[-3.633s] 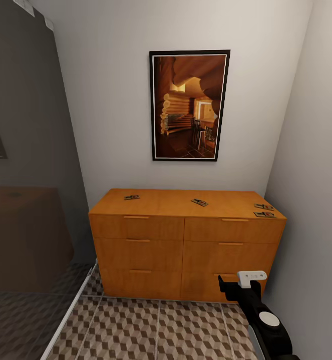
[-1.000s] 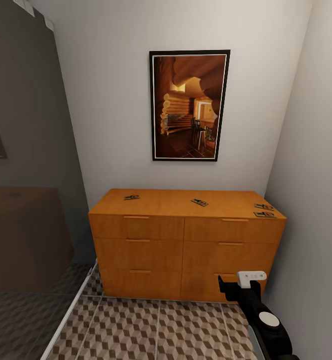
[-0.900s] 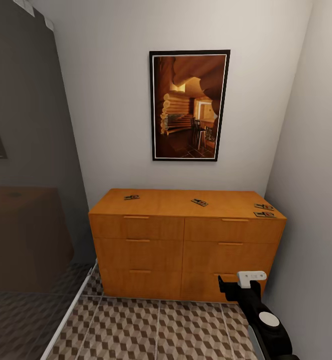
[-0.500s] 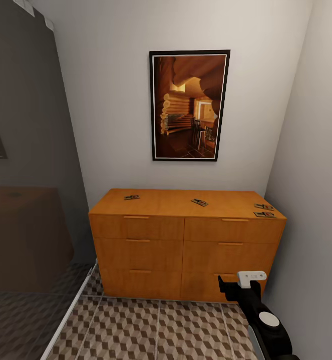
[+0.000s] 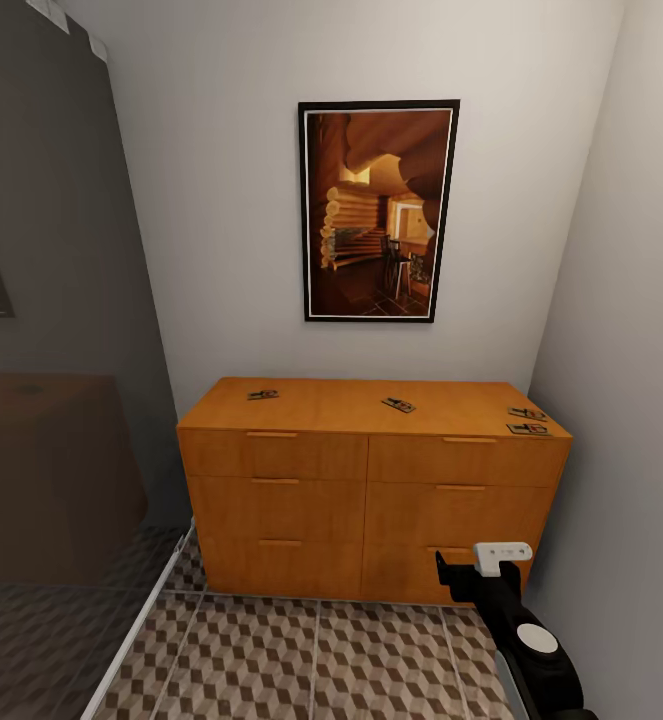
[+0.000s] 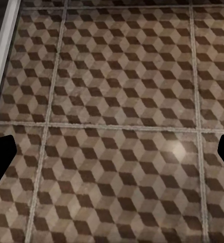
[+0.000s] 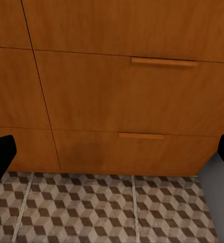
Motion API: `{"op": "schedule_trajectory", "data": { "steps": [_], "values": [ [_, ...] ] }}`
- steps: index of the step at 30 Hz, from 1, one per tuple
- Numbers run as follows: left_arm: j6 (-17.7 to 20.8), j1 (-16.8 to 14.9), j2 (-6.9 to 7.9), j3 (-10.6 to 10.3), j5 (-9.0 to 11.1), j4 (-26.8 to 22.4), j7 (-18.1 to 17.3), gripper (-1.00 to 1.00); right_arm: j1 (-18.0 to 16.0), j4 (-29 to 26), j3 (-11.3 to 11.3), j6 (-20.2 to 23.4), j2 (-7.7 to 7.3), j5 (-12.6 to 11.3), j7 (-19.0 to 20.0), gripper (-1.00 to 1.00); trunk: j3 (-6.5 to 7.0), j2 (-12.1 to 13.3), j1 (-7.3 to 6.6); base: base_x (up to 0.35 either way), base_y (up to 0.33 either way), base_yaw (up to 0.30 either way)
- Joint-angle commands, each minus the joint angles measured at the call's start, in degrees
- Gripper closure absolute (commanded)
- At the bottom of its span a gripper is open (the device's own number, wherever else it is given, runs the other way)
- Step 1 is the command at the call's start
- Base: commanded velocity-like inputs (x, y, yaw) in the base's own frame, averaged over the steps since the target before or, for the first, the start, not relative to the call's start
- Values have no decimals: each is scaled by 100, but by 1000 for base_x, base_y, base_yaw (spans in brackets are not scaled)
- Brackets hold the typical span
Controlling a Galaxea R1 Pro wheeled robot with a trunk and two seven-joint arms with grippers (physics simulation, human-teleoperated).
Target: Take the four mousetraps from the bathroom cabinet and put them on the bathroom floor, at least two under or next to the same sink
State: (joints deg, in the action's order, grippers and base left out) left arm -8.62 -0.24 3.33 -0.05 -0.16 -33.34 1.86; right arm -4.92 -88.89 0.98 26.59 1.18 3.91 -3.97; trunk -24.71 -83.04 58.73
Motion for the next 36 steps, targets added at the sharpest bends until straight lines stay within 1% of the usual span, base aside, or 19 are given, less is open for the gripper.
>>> {"op": "schedule_trajectory", "data": {
  "steps": [1,12,18,36],
  "values": [
    [-17,-2,-2,-4,-2,2,16,-100,-3,-8,8,37,-2,40,-16,-100,-6,-3,0,0,0,0],
    [-17,-2,-9,-4,-2,48,16,-100,-3,-9,8,37,-2,40,-16,-100,-6,-3,0,0,0,0],
    [-17,-2,-38,-4,-8,54,16,-100,-4,-7,8,36,-4,40,-16,-100,-6,-3,0,0,0,0],
    [-18,-2,-43,-4,-11,56,16,-100,-2,-7,8,35,-4,40,-16,-100,-6,-3,0,0,0,0]
  ]
}}
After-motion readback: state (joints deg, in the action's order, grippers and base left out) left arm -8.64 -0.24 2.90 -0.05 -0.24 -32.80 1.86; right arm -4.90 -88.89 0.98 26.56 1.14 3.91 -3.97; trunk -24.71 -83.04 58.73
